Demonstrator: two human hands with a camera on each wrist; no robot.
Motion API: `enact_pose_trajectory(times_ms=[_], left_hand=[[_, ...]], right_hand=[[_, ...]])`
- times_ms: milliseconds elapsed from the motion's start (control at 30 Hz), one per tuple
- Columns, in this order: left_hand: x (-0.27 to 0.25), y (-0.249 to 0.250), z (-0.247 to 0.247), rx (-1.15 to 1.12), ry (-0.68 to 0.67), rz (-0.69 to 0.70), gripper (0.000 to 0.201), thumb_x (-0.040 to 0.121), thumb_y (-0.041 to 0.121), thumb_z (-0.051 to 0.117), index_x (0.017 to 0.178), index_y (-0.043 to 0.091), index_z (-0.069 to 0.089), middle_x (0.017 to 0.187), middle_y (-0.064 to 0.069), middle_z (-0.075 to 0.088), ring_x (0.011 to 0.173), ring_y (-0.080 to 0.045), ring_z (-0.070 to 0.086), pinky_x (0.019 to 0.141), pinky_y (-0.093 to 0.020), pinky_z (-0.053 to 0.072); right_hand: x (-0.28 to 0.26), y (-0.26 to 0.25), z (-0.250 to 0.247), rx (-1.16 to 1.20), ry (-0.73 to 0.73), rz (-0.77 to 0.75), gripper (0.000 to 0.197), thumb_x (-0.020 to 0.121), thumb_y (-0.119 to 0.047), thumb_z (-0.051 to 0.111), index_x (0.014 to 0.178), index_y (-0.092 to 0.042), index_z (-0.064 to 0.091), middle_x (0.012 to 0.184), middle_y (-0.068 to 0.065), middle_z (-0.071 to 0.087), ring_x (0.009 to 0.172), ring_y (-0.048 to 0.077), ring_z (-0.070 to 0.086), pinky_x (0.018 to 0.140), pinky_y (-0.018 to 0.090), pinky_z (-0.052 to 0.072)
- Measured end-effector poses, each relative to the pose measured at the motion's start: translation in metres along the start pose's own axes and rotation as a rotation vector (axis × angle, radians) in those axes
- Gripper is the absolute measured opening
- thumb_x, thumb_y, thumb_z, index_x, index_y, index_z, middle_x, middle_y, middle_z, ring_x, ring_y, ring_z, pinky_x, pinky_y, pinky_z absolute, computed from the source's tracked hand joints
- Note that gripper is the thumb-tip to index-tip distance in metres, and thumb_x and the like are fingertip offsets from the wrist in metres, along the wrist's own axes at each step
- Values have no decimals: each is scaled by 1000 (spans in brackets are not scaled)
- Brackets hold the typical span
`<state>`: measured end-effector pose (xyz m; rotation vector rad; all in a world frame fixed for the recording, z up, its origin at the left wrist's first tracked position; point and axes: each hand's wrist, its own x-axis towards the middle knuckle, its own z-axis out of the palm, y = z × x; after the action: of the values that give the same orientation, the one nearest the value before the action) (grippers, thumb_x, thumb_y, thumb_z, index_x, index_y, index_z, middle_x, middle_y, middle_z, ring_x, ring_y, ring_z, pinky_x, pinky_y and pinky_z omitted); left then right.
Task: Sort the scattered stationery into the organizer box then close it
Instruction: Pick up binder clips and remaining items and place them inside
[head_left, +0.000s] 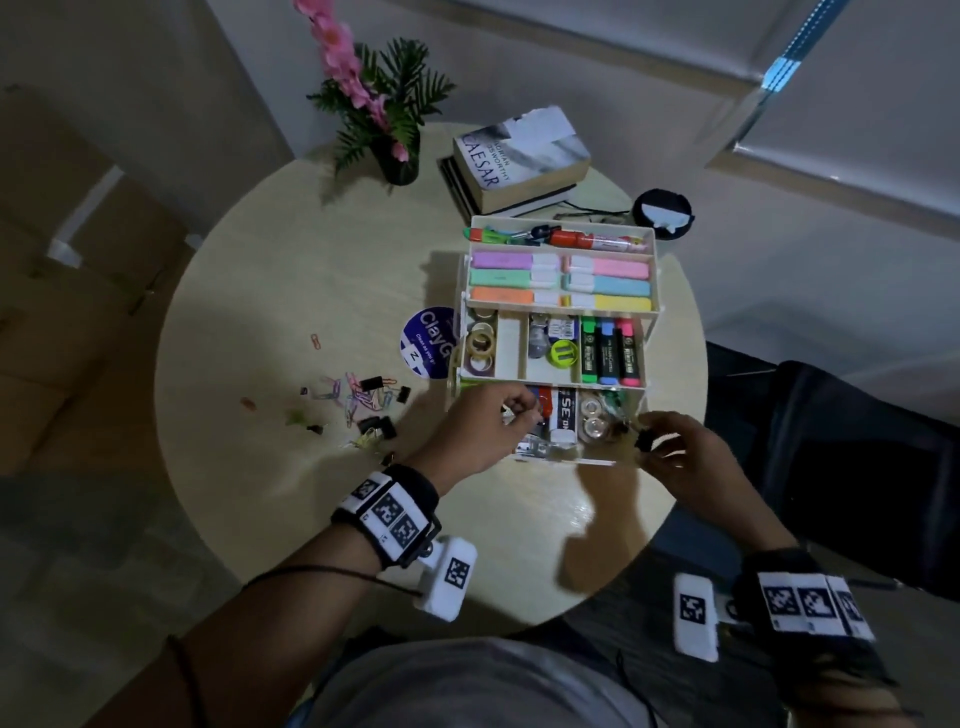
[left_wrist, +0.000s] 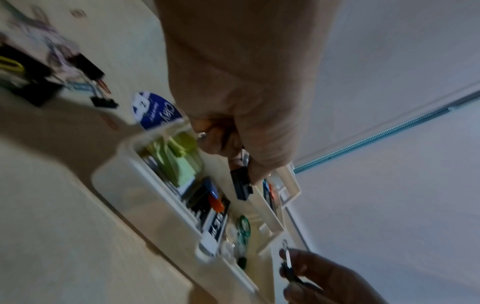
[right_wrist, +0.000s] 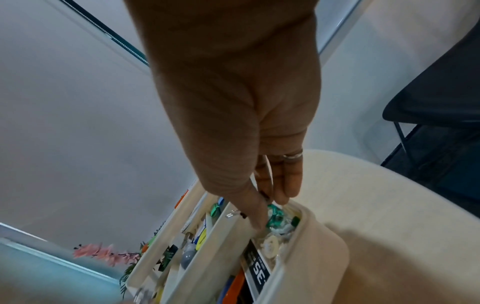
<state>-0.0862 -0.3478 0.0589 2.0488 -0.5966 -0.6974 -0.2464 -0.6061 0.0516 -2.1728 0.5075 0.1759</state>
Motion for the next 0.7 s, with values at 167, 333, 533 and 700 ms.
enact_pose_trajectory(times_ms=[167, 333, 533, 700], left_hand=[[24, 18, 50, 40, -7, 20, 6, 92, 21, 76, 88, 17, 75, 75, 13, 66, 68, 3, 58, 62, -16, 43], [39, 27, 85, 112, -18, -13, 6, 90, 25, 79, 85, 26, 75, 75, 15, 68, 73, -3, 64, 67, -26, 55], [45, 26, 102, 219, -166, -82, 11, 88, 25, 81, 98, 23, 78, 87, 7, 75, 81, -11, 68, 70, -25, 50], [49, 32, 95, 190, -238, -108, 25, 89, 17, 78, 113, 18, 72, 100, 3, 69, 97, -16, 66, 87, -34, 57]], right_hand=[[13, 1, 11, -259, -92, -135, 20, 89, -12, 78, 103, -25, 71, 100, -7, 70, 76, 4, 64, 65, 11, 42], [20, 7, 20, -527, -158, -158, 18, 94, -25, 65, 111, -24, 72, 102, 5, 74, 93, 30, 70, 70, 39, 54], [12, 20, 14, -519, -198, -159, 32, 97, -20, 62, 127, -28, 71, 107, 8, 78, 91, 30, 72, 72, 42, 57], [1, 26, 5, -219, -126, -177, 45, 94, -6, 65, 126, -36, 74, 105, -12, 78, 72, 0, 64, 69, 21, 54]])
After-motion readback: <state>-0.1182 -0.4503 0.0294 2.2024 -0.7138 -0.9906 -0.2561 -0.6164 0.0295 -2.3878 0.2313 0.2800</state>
